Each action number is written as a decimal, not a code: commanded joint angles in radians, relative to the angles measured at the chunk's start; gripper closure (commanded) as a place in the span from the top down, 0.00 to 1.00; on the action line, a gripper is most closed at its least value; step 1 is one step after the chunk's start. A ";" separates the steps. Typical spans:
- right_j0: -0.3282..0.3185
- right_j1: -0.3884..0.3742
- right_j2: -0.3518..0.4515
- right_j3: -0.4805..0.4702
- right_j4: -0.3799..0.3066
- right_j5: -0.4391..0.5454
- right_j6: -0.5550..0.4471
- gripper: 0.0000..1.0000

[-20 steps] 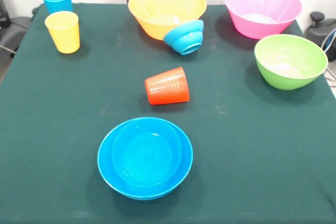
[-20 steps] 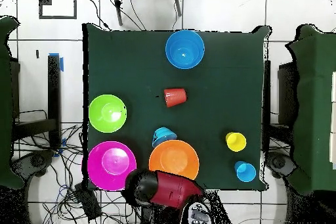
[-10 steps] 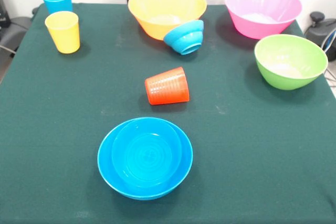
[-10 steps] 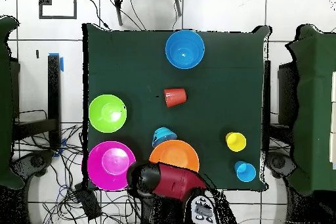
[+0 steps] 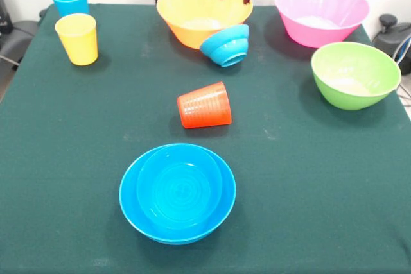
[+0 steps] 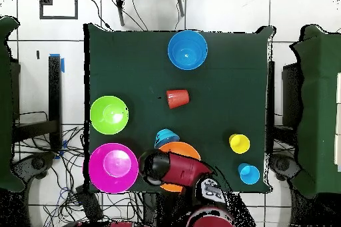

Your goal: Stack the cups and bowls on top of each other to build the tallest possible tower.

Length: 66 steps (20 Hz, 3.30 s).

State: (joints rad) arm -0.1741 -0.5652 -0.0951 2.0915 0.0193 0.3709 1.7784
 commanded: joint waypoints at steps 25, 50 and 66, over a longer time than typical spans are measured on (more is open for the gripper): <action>-0.080 0.025 0.179 0.015 -0.004 -0.150 0.116 1.00; -0.131 -0.064 0.212 0.168 -0.052 -0.211 0.109 1.00; 0.066 -0.043 0.141 0.079 0.071 -0.152 0.214 1.00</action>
State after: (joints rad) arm -0.1627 -0.6508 0.0082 2.2374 0.0267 0.1627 1.7901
